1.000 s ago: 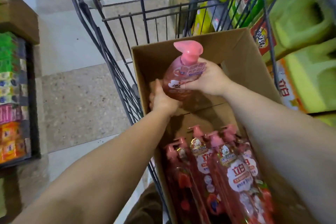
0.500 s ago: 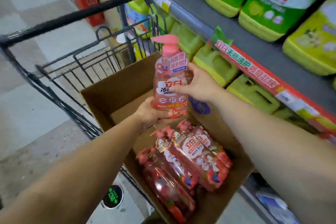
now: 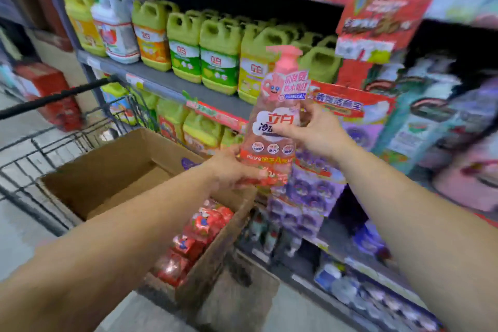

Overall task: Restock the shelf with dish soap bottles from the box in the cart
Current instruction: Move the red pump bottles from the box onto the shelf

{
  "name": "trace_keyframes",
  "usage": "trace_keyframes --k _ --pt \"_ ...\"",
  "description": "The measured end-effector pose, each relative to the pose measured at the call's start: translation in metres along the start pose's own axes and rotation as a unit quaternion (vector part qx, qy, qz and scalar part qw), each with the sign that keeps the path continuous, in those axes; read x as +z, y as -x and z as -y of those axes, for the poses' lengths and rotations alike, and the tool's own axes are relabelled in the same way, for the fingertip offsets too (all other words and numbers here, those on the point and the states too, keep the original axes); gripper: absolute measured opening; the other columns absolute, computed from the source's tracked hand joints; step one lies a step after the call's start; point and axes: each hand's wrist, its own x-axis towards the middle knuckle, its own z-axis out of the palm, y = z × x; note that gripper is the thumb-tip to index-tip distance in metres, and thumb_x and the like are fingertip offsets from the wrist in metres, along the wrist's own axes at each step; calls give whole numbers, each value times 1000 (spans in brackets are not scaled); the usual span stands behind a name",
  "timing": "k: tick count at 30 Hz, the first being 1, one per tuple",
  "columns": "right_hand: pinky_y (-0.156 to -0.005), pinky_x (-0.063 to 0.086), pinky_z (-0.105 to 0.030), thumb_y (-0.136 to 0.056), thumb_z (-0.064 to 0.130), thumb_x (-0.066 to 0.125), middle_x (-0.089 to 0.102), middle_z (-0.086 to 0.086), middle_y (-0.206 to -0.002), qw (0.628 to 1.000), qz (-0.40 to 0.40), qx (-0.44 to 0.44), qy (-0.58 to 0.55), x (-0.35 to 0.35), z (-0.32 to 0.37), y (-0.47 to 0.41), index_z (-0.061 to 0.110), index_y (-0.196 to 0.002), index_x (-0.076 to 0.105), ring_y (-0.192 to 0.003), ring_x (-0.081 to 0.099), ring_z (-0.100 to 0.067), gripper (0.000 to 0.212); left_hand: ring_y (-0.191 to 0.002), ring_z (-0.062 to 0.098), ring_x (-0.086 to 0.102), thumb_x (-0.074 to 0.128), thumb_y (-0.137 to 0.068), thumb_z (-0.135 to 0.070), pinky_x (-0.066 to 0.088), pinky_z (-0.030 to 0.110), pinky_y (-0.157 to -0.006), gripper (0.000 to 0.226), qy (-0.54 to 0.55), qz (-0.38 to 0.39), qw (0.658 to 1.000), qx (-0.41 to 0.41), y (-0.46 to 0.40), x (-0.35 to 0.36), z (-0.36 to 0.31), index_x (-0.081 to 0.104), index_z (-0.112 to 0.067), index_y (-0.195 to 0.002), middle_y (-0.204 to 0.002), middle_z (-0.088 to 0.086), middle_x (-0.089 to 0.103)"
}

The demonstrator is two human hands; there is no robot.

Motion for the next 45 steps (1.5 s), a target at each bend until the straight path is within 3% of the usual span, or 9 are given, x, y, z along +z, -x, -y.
trace_keyframes --k 4,10,14,17,20,28,32,38,45 --pt "-77 51 -19 -69 37 85 66 8 -106 995 -89 6 36 -114 -1 94 25 -122 52 -91 66 -10 64 -98 34 69 90 -59 -7 55 47 -89 56 -26 75 997 22 26 122 -30 67 -7 -110 -101 13 75" --pt "-80 53 -28 -70 41 83 68 7 -111 964 -243 21 103 -271 -5 215 29 -122 55 -92 64 -6 61 -65 15 64 84 -72 -16 51 31 -68 28 -67 199 976 57 60 303 -94 66 -18 -92 -79 -3 73" --pt "-88 56 -34 -77 34 79 72 9 -105 938 -319 29 131 -359 -5 285 31 -116 60 -93 68 -3 43 -84 24 71 82 -75 -14 58 35 -72 34 -84 290 948 95 75 406 -132 67 -15 -106 -96 3 76" --pt "-92 55 -36 -75 45 78 71 9 -109 910 -372 58 172 -416 -2 323 22 -133 54 -99 66 -3 67 -78 24 70 81 -76 -13 53 27 -56 34 -79 328 933 127 84 474 -157 66 -12 -107 -104 12 74" --pt "-92 54 -43 -60 63 75 69 8 -116 875 -442 59 191 -466 3 346 27 -133 49 -104 66 -9 86 -83 29 70 86 -71 -21 52 32 -67 47 -71 359 918 155 88 532 -182 66 -8 -111 -105 13 74" --pt "-88 57 -41 -83 35 74 70 5 -112 827 -524 4 206 -587 28 357 24 -134 49 -98 69 -12 58 -61 13 60 85 -72 -30 46 19 -46 29 -49 372 884 278 69 647 -281 68 -18 -91 -78 -2 69" --pt "-85 58 -42 -81 25 76 67 8 -114 828 -514 -12 224 -640 36 354 28 -141 45 -99 69 -15 67 -57 13 61 87 -67 -33 50 26 -53 34 -51 383 871 305 56 683 -332 68 -18 -90 -77 -2 72" --pt "-77 59 -35 -84 20 74 62 14 -105 821 -519 -39 236 -694 23 337 30 -142 45 -94 68 -13 65 -86 20 73 94 -50 -39 57 33 -60 71 -55 354 876 323 28 727 -372 64 -15 -109 -99 2 75" --pt "-83 59 -37 -82 20 76 67 11 -109 816 -531 -75 217 -746 -25 314 25 -135 51 -100 66 -8 58 -90 17 70 90 -61 -40 57 35 -76 48 -128 294 890 325 1 770 -387 66 -21 -98 -97 -2 74"
